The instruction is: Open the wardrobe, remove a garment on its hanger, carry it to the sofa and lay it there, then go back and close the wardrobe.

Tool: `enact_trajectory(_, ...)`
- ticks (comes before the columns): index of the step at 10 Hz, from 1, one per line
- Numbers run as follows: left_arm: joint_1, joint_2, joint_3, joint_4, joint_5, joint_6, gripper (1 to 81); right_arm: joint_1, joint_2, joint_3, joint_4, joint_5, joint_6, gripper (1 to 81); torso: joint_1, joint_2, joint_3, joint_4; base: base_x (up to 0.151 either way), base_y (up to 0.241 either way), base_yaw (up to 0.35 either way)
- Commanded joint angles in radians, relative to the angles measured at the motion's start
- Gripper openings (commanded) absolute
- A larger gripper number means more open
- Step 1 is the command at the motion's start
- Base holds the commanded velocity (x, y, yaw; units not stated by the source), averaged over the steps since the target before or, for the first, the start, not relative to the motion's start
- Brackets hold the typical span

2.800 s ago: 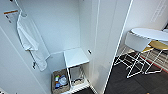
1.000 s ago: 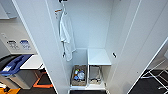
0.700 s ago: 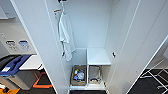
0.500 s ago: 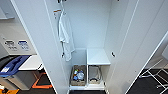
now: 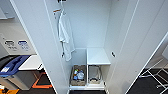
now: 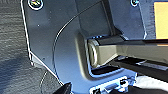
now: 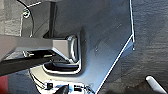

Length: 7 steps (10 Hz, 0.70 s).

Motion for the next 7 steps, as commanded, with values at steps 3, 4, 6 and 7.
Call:
enact_trajectory(3,-0.02,-0.007,0.004,-0.018,0.063,-0.004,81.1,0.014,0.034,-0.084,0.008,-0.062,0.005,81.1,0.0,0.0,0.0,0.0,0.0,0.0,0.0)
enact_trajectory(4,-0.02,-0.009,0.004,-0.018,0.063,-0.004,81.1,0.015,0.037,-0.091,0.008,-0.062,0.003,81.1,0.0,0.0,0.0,0.0,0.0,0.0,0.0)
enact_trajectory(6,-0.02,-0.009,0.005,-0.019,0.063,-0.004,81.1,0.015,0.037,-0.091,0.005,-0.064,0.003,81.1,0.0,0.0,0.0,0.0,0.032,0.0,0.0)
enact_trajectory(7,-0.02,-0.009,0.005,-0.018,0.063,-0.004,81.1,0.014,0.037,-0.091,0.006,-0.064,0.003,81.1,0.0,0.0,0.0,0.0,0.075,0.0,0.0)
